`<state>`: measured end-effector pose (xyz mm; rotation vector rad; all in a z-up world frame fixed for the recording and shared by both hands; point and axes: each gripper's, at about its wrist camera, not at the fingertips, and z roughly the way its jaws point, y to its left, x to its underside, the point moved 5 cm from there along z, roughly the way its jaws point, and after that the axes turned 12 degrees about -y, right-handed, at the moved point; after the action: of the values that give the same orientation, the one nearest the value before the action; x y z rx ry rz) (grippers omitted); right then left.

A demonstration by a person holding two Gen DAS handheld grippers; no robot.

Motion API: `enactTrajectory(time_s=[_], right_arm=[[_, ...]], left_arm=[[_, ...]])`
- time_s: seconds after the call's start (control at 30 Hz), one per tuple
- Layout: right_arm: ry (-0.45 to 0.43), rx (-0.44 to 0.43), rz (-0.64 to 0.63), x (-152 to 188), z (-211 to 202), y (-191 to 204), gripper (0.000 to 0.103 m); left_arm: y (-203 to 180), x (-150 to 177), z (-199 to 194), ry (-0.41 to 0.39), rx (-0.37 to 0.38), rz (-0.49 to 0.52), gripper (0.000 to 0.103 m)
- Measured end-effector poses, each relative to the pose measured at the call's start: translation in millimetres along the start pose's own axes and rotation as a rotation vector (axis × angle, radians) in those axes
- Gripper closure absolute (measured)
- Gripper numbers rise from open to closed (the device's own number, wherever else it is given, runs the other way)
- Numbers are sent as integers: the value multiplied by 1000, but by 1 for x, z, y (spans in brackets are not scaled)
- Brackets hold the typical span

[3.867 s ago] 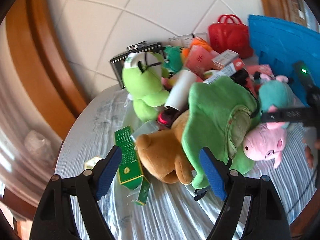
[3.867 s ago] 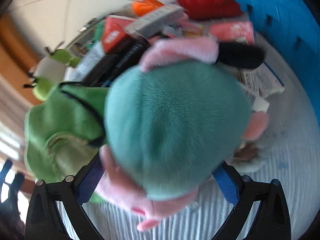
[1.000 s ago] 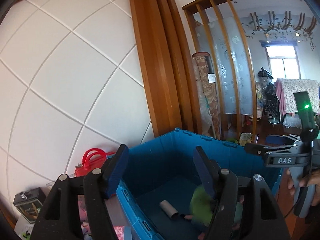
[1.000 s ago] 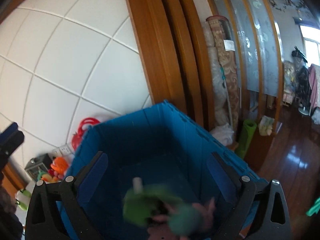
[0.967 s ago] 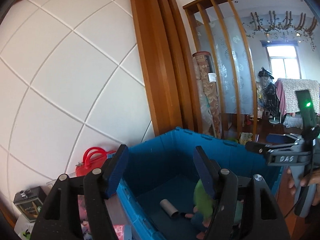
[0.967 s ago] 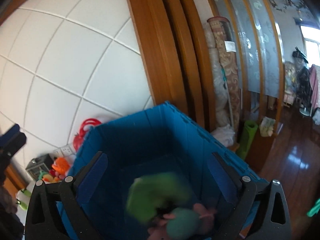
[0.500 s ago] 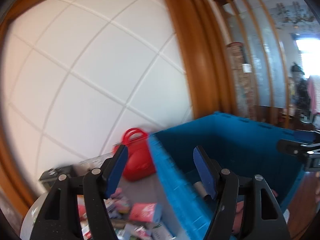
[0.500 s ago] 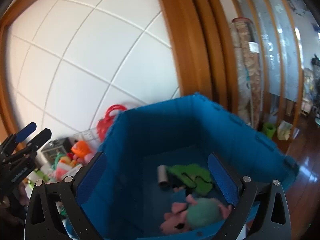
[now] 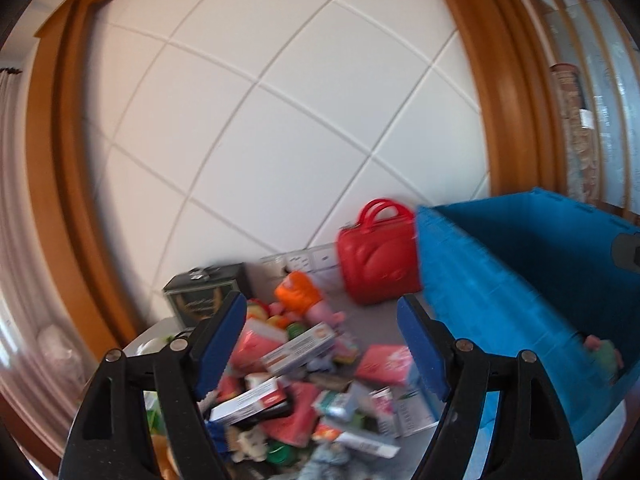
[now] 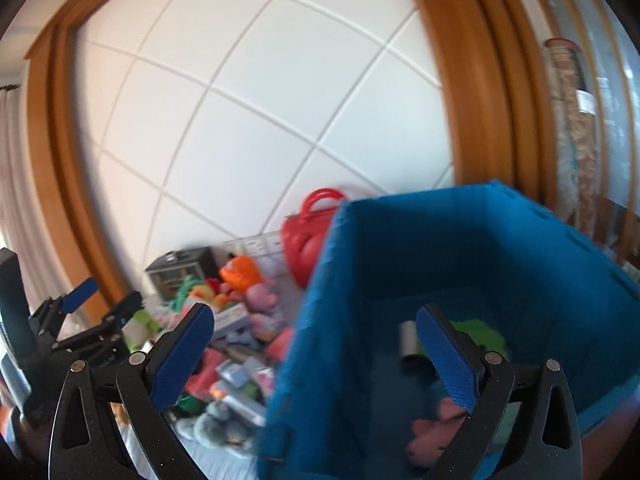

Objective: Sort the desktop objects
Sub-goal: 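Grasp the brown bear plush with the right tool while the left tool grasps the green box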

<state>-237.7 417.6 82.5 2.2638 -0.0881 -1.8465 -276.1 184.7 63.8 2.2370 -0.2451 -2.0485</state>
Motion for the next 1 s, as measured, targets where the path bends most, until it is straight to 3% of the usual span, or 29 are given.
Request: enactTrajectory(time_s=[0.23, 0.4, 0.5, 0.6, 0.8, 0.83, 1.0], right_arm=[[71, -82, -22, 29, 34, 70, 0], [160, -137, 25, 63, 74, 126, 0], [214, -201, 63, 84, 100, 163, 0], [253, -294, 5, 112, 120, 215, 0], [402, -602, -311, 200, 144, 349, 0], [431, -674, -419, 222, 148, 377, 0], [524, -862, -869, 301, 163, 442, 1]], left_arm=[[82, 40, -2, 40, -112, -2, 26], [170, 83, -4, 100, -191, 11, 26], [229, 112, -5, 147, -230, 35, 26], [273, 133, -5, 181, -247, 41, 26], [344, 174, -9, 253, -286, 72, 26], [354, 182, -10, 272, -294, 71, 26], [390, 216, -22, 351, -349, 33, 26]])
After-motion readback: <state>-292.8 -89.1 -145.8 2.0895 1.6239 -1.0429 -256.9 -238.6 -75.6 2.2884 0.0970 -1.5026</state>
